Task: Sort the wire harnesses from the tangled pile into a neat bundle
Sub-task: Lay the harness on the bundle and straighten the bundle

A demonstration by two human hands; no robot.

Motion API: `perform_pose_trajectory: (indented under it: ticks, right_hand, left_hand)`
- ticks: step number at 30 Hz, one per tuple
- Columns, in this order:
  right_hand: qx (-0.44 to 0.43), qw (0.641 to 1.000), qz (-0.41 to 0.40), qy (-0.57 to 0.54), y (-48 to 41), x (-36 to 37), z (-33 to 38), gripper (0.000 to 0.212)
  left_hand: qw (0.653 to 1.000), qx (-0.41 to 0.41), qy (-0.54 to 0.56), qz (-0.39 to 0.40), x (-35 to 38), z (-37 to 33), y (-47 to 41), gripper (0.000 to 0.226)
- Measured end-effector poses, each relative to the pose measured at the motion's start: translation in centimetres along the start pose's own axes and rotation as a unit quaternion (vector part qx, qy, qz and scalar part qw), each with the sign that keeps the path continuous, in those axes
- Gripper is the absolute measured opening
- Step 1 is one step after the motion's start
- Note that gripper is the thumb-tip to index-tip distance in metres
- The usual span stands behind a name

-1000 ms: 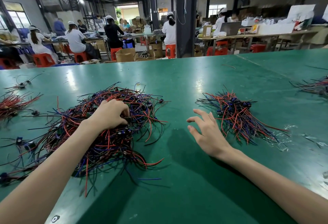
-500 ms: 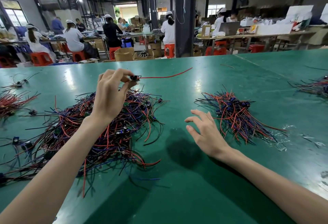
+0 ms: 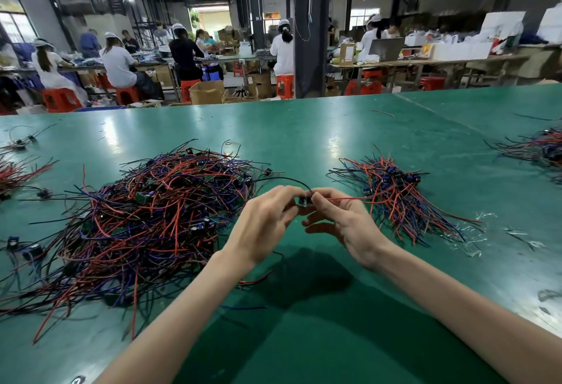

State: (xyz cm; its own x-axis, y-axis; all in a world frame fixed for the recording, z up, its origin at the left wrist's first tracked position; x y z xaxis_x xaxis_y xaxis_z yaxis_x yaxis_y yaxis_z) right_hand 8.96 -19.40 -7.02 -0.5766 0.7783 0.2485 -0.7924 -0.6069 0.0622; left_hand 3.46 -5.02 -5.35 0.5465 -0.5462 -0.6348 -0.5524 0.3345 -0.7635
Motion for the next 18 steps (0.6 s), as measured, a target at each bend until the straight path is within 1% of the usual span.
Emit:
perform_pose_trajectory:
  ticks: [2,4,6,8,10,13,16,18]
  right_hand:
    - [0.018,0.999,-0.003,-0.028,-0.1,-0.2,0.0,0.029]
    - [0.031,0.998,-0.011,-0.053,-0.2,-0.4,0.0,0.02]
    - [0.038,0.996,-0.02,-0.08,-0.3,-0.5,0.0,0.01]
    - [0.043,0.993,-0.031,-0.109,-0.3,-0.7,0.1,0.005]
    - [0.049,0.989,-0.042,-0.133,-0.4,-0.9,0.1,0.007]
    - [0.063,0.986,-0.044,-0.145,-0.5,-1.2,0.1,0.013]
    - [0.077,0.987,-0.031,-0.138,-0.5,-1.6,0.4,0.018]
    - [0.082,0.99,-0.008,-0.117,-0.4,-1.8,0.6,0.02]
  left_hand:
    - [1.0,0.004,0.013,-0.003,0.4,-0.2,0.1,0.024]
    - [0.999,-0.016,0.038,-0.017,0.6,-0.3,0.3,0.022]
    - [0.994,-0.065,0.079,-0.044,0.7,-0.3,0.6,0.02]
    - [0.982,-0.121,0.126,-0.066,0.8,-0.2,1.0,0.015]
    - [0.966,-0.172,0.175,-0.08,0.8,-0.2,1.4,0.01]
    - [0.934,-0.238,0.244,-0.103,0.7,-0.2,1.8,0.011]
    - [0.919,-0.268,0.271,-0.095,0.6,-0.4,1.9,0.01]
    - [0.917,-0.271,0.278,-0.086,0.6,-0.5,1.8,0.011]
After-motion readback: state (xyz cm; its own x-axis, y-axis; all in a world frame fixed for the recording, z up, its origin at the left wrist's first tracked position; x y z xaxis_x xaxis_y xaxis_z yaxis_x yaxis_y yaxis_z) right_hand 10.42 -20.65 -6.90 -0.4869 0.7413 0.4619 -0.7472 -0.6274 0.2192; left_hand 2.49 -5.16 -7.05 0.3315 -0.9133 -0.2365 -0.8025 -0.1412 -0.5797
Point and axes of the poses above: each hand's wrist, its own y-axis away from the middle knuckle, its own x-axis out of the palm, z = x × y, the point moved 2 cm from there along -y, towards the middle knuckle, and after that the axes turned 14 degrees about x, right-handed, at the moved point
